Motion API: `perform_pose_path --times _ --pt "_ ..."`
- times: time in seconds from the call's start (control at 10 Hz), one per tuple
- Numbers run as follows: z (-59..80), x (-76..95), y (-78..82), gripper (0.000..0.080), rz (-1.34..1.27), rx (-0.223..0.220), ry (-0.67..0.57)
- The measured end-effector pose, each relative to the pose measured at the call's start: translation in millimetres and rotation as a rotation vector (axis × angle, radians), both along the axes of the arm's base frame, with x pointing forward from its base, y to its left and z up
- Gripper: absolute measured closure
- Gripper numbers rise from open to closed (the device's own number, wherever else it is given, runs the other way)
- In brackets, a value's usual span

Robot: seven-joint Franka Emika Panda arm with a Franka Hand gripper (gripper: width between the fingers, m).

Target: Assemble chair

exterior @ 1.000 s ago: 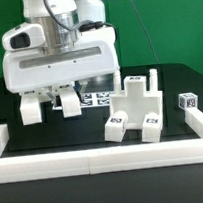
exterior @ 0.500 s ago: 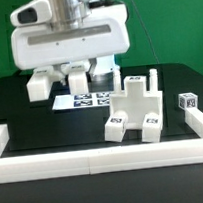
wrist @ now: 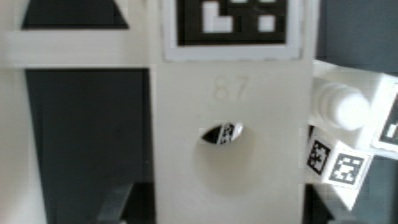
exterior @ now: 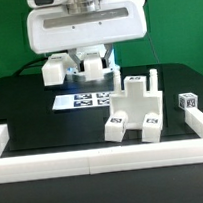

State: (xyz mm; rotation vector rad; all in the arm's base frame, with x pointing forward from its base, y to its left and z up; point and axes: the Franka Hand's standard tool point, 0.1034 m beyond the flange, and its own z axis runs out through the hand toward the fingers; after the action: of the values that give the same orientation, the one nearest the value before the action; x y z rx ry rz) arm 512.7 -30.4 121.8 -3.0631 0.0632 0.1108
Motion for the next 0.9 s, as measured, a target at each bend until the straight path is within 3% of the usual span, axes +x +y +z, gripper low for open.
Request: perform_pose_path --times 0.3,0.6,0.9 --pt "0.1 0.5 8.2 0.0511 -0.265 -0.018 0.023" --pt "2.6 3.2 20.0 0.0511 -0.331 -0.021 0.024" --pt "4.8 8.6 54.3 0.0511 -0.291 -0.016 0.016"
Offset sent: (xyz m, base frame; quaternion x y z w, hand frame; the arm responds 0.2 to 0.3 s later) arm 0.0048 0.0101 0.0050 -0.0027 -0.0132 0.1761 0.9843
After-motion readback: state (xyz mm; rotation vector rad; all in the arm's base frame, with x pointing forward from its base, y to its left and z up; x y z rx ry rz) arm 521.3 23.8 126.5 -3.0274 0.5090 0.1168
